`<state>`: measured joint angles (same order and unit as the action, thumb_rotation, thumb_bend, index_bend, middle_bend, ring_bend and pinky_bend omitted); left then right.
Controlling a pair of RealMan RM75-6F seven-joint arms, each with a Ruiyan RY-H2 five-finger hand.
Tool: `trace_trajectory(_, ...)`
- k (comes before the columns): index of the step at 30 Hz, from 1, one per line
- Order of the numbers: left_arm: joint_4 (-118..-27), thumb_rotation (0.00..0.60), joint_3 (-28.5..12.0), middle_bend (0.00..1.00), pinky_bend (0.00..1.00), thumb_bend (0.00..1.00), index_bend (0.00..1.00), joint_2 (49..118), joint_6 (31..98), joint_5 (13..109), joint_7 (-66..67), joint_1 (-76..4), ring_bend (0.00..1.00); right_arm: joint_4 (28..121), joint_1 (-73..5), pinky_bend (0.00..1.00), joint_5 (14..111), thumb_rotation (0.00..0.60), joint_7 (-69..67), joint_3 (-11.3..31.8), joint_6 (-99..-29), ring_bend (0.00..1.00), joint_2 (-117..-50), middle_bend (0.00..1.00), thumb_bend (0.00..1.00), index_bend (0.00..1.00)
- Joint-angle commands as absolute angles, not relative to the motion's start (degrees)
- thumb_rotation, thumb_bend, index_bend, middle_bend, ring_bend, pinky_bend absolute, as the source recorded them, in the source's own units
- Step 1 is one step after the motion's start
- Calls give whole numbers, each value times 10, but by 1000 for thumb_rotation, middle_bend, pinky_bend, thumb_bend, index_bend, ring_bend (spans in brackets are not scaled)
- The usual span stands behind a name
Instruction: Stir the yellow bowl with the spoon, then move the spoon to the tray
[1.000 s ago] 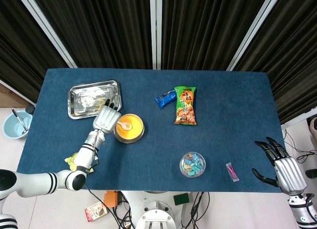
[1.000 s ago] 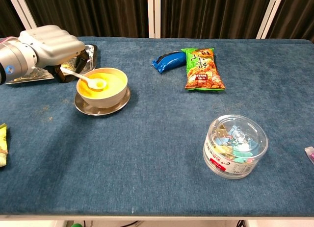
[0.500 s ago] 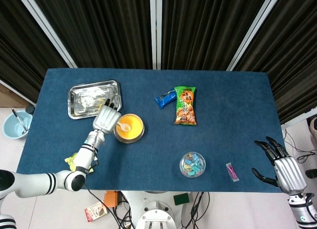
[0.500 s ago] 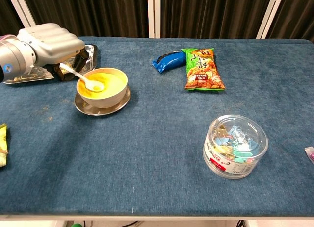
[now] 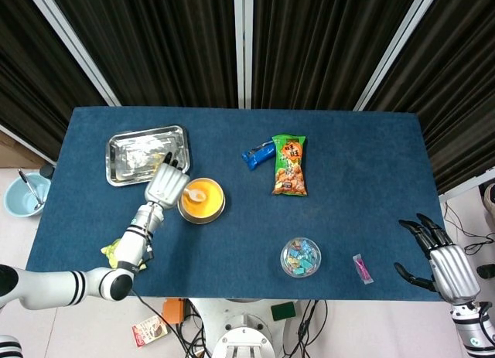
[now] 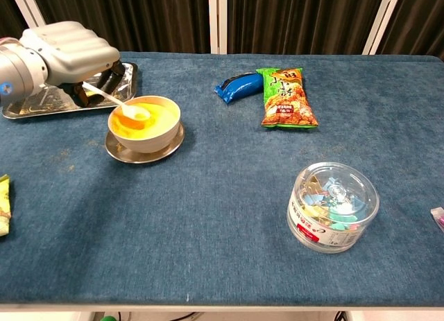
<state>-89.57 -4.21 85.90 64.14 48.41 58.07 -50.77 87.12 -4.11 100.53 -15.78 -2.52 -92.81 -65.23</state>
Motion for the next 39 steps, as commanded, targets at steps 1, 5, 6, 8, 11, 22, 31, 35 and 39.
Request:
trace_trajectory(1, -906, 600, -43, 528, 174, 414, 560, 855, 654, 486, 591, -508, 312, 868, -40, 188, 1006, 600, -161, -25, -930, 78, -653, 206, 244, 175)
trace_trajectory(5, -924, 600, -38, 540, 174, 420, 576, 850, 677, 495, 621, -509, 319, 863, -39, 188, 1006, 600, -166, -25, -934, 79, -655, 206, 244, 175)
trace_trajectory(6, -930, 600, -36, 542, 174, 420, 577, 849, 682, 497, 632, -511, 321, 861, -39, 188, 1006, 600, -168, -25, -934, 78, -655, 206, 244, 175)
trace_trajectory(8, -936, 600, -31, 544, 175, 420, 577, 848, 691, 502, 654, -513, 323, 858, -39, 188, 1006, 600, -171, -26, -935, 79, -657, 206, 245, 175)
trace_trajectory(11, -948, 600, -25, 545, 173, 420, 578, 848, 703, 506, 689, -518, 323, 854, -38, 188, 1006, 600, -174, -26, -937, 79, -659, 206, 244, 175)
trace_trajectory(22, -959, 600, 11, 550, 173, 424, 577, 863, 733, 528, 833, -540, 327, 840, -35, 188, 1002, 600, -188, -27, -939, 79, -665, 206, 244, 175)
trace_trajectory(31, -912, 600, 39, 570, 180, 431, 587, 910, 764, 567, 931, -542, 353, 837, -36, 188, 999, 600, -189, -27, -936, 79, -666, 207, 245, 175)
trace_trajectory(35, -902, 600, 41, 570, 181, 431, 588, 916, 760, 564, 950, -540, 354, 839, -35, 188, 997, 600, -188, -27, -935, 79, -666, 207, 244, 175)
trace_trajectory(39, -893, 600, 42, 569, 181, 431, 587, 917, 751, 559, 965, -540, 354, 840, -37, 188, 996, 600, -188, -27, -932, 78, -667, 207, 244, 175)
